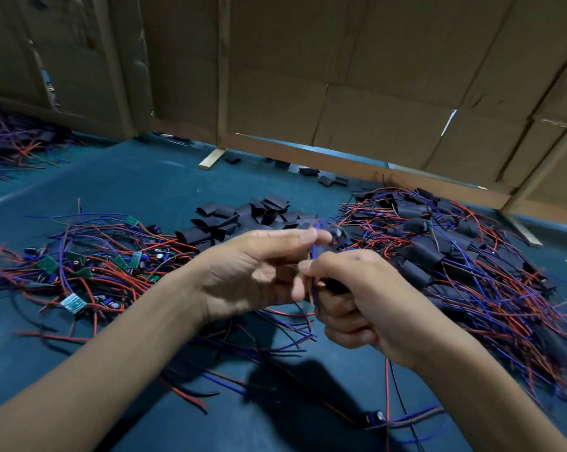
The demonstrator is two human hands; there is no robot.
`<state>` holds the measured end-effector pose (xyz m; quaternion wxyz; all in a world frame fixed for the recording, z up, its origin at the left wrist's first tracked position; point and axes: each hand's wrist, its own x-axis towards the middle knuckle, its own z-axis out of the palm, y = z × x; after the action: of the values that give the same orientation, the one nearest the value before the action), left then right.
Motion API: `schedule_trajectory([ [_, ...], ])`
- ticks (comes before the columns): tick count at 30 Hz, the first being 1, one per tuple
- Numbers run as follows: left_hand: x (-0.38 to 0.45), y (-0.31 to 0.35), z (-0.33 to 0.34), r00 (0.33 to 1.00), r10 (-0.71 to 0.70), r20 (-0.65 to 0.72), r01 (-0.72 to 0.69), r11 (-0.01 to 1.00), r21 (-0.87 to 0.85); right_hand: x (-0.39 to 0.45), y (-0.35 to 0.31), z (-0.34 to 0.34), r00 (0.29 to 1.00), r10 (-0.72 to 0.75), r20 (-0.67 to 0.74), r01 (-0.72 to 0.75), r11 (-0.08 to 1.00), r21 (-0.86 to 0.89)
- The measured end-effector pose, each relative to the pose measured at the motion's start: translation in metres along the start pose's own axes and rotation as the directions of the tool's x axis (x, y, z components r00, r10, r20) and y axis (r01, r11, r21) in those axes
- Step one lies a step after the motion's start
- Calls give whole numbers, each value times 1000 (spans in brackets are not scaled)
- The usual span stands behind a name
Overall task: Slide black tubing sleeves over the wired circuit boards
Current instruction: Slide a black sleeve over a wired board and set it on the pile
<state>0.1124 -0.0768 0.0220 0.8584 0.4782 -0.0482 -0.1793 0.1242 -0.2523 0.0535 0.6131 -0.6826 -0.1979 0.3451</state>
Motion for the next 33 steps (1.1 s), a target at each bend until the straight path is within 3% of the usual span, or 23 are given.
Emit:
schedule_trajectory([
  [5,2,3,-3,981,92,-173,-98,995,-30,-3,-1,4,999,-46,24,46,999,-17],
  [9,-3,1,-2,1000,3,23,-4,1000,26,0,3,0,997,-71,3,71,997,34],
  [17,-2,4,1,989,107,-100,-95,989,113,6,5,-11,995,-86,48,89,993,-80],
  [19,-1,3,3,970,193,-145,-167,970,177,7,7,-16,993,-100,58,110,972,-209],
  [23,-1,4,2,917,359,-171,-315,919,239,13,16,-23,988,-144,-50,80,768,-635],
  [27,-5,0,8,885,452,-110,-381,840,385,20,25,-22,941,-280,-192,131,822,-555],
  [33,-7,-12,20,797,603,-27,-490,673,554,17,25,-21,905,-395,-161,309,867,-392],
])
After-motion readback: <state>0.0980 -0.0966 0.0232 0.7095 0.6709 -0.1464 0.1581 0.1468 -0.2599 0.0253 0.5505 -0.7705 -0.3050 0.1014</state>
